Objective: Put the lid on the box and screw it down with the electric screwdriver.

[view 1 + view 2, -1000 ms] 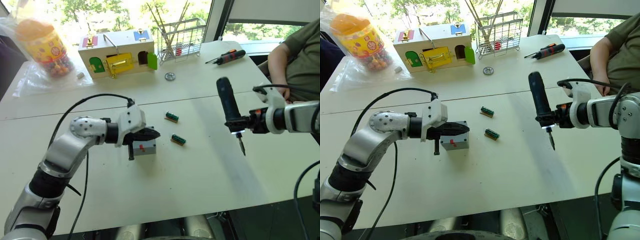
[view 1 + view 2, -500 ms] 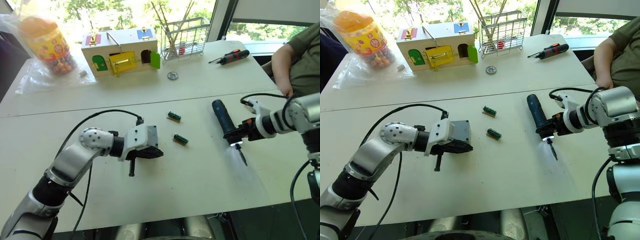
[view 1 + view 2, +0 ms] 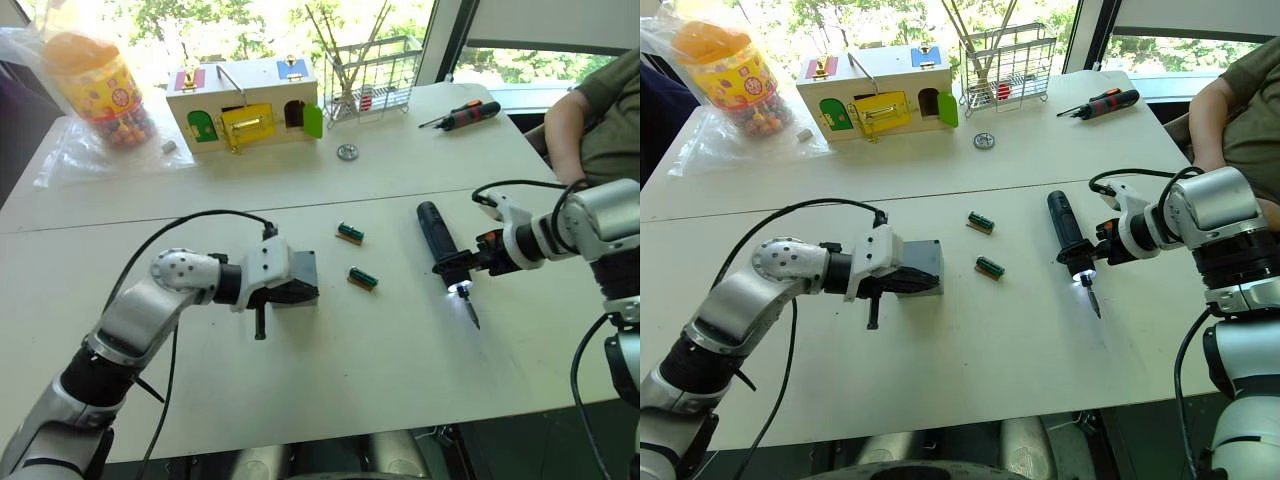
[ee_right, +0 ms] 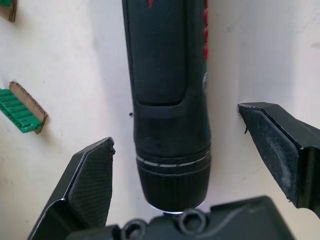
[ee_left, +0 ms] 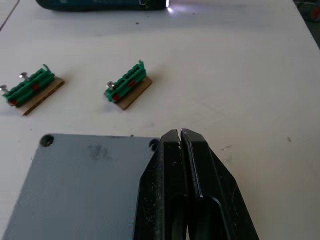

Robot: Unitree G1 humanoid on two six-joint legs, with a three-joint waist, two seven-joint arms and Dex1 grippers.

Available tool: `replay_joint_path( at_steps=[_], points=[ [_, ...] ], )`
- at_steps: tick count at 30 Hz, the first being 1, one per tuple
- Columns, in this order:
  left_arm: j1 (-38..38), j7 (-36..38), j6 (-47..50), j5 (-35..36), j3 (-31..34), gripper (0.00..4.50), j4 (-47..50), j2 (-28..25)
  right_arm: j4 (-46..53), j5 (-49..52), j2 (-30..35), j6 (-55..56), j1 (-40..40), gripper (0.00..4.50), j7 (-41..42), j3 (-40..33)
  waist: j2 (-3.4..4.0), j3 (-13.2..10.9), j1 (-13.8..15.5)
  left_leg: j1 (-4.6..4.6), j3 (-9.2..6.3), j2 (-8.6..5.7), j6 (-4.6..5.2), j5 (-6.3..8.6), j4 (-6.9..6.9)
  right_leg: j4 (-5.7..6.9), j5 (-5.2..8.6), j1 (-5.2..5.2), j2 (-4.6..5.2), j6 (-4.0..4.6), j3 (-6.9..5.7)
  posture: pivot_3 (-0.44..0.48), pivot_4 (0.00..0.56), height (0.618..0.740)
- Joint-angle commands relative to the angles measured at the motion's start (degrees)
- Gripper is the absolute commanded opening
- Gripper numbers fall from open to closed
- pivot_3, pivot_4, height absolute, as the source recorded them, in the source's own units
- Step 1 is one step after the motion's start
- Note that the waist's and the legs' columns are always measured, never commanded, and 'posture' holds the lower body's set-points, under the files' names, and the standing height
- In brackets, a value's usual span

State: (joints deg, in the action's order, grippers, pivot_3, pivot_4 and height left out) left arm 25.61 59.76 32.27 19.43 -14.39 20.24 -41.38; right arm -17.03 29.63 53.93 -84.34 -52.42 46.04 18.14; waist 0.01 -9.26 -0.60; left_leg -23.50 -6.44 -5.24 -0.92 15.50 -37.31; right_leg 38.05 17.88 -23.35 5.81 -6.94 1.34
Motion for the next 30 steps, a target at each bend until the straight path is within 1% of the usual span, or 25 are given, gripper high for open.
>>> replay_joint_path(
  at_steps=[1,7,8,10,12,15,16,18,21,24,27,30],
  points=[
    [1.6,0.4,0.4,1.8,3.7,0.00,-0.5,-0.6,2.6,-0.8,-0.1,1.2,-1.5,4.46,-0.1,-3.0,0.00,0.0,0.0,0.00,0.00,0.00,0.00,0.00,0.02,0.00,0.00,-0.01,0.00,0.00,0.00,0.000,0.150,0.740],
    [3.2,0.1,3.3,5.7,9.6,0.00,-4.0,-1.3,8.3,-0.2,-1.9,0.2,-3.3,4.46,-2.1,-8.3,0.00,0.0,-0.2,-0.01,0.00,0.04,-0.01,-0.01,0.07,0.05,0.00,-0.08,-0.03,0.00,0.01,0.000,0.150,0.740],
    [3.1,-0.1,3.7,6.0,10.5,0.00,-4.8,-1.6,10.0,-0.5,-1.8,1.4,-3.3,4.46,-2.2,-8.5,0.00,0.0,-0.2,0.00,0.00,0.04,-0.02,-0.01,0.07,0.05,0.00,-0.09,-0.03,0.00,0.01,0.000,0.150,0.740],
    [2.3,-0.6,4.1,6.0,12.7,0.00,-6.8,-2.9,16.9,-1.4,-1.8,9.9,-1.7,4.46,-1.4,-9.3,0.00,0.0,-0.2,-0.01,-0.01,0.04,-0.02,-0.01,0.08,0.05,0.00,-0.11,-0.03,0.00,0.00,0.000,0.150,0.740],
    [0.8,-1.3,4.1,5.2,14.4,0.00,-8.4,-4.3,25.2,1.2,-3.1,14.1,1.1,4.46,0.7,-11.1,0.00,0.0,-0.3,-0.01,-0.01,0.04,-0.02,-0.01,0.10,0.05,0.00,-0.13,-0.03,-0.01,0.01,0.000,0.150,0.740],
    [-2.0,-1.9,4.8,4.8,15.9,0.00,-9.6,-6.1,38.1,4.6,-5.3,18.0,9.1,4.46,2.7,-11.1,-0.05,0.0,-0.3,-0.01,-0.07,0.11,-0.02,0.00,0.13,0.07,0.00,-0.13,-0.10,-0.01,-0.03,0.000,0.150,0.740],
    [-3.6,-2.0,5.0,4.7,16.3,0.00,-9.8,-6.7,42.3,5.5,-7.2,19.0,12.5,4.46,2.1,-10.3,-0.09,0.1,-0.3,-0.01,-0.11,0.11,-0.02,0.00,0.13,0.07,0.00,-0.11,-0.10,-0.01,-0.05,0.000,0.150,0.740],
    [-6.1,-2.6,5.7,4.8,16.9,0.00,-9.3,-7.2,47.2,7.0,-12.4,18.4,18.1,4.46,-1.3,-9.1,-0.10,0.1,-0.2,-0.01,-0.14,0.10,-0.02,0.00,0.10,0.09,0.00,-0.09,-0.08,-0.01,-0.03,0.000,0.150,0.740],
    [-8.7,-3.2,6.8,5.5,17.5,0.00,-8.1,-7.4,50.4,5.5,-17.7,18.9,22.4,4.46,-5.6,-5.8,-0.09,0.0,0.0,-0.01,-0.14,0.03,-0.06,-0.03,-0.01,0.17,-0.01,-0.07,0.00,-0.01,0.00,0.000,0.150,0.740],
    [-10.9,-4.0,7.9,5.3,16.4,0.00,-5.6,-7.4,49.1,3.5,-22.4,18.8,23.5,4.46,-10.1,-3.1,-0.15,0.1,0.0,0.00,-0.14,0.01,-0.07,-0.04,-0.08,0.15,-0.05,0.00,0.00,-0.01,0.00,0.000,0.150,0.740],
    [-11.6,-5.0,8.2,5.0,15.2,0.00,-4.6,-6.4,47.8,2.4,-24.7,18.8,23.7,4.46,-12.0,-1.6,-0.15,0.1,0.0,0.01,-0.17,0.01,-0.09,-0.04,-0.03,0.13,-0.05,-0.01,0.00,-0.01,-0.01,0.000,0.150,0.740],
    [-11.0,-6.5,8.6,5.2,14.6,0.00,-4.6,-4.2,46.2,1.9,-26.2,19.4,23.7,4.46,-12.5,-0.6,-0.15,0.1,-0.2,0.01,-0.17,0.02,-0.10,-0.05,0.00,0.13,-0.05,-0.04,-0.01,-0.01,-0.02,0.000,0.150,0.740]
  ],
)
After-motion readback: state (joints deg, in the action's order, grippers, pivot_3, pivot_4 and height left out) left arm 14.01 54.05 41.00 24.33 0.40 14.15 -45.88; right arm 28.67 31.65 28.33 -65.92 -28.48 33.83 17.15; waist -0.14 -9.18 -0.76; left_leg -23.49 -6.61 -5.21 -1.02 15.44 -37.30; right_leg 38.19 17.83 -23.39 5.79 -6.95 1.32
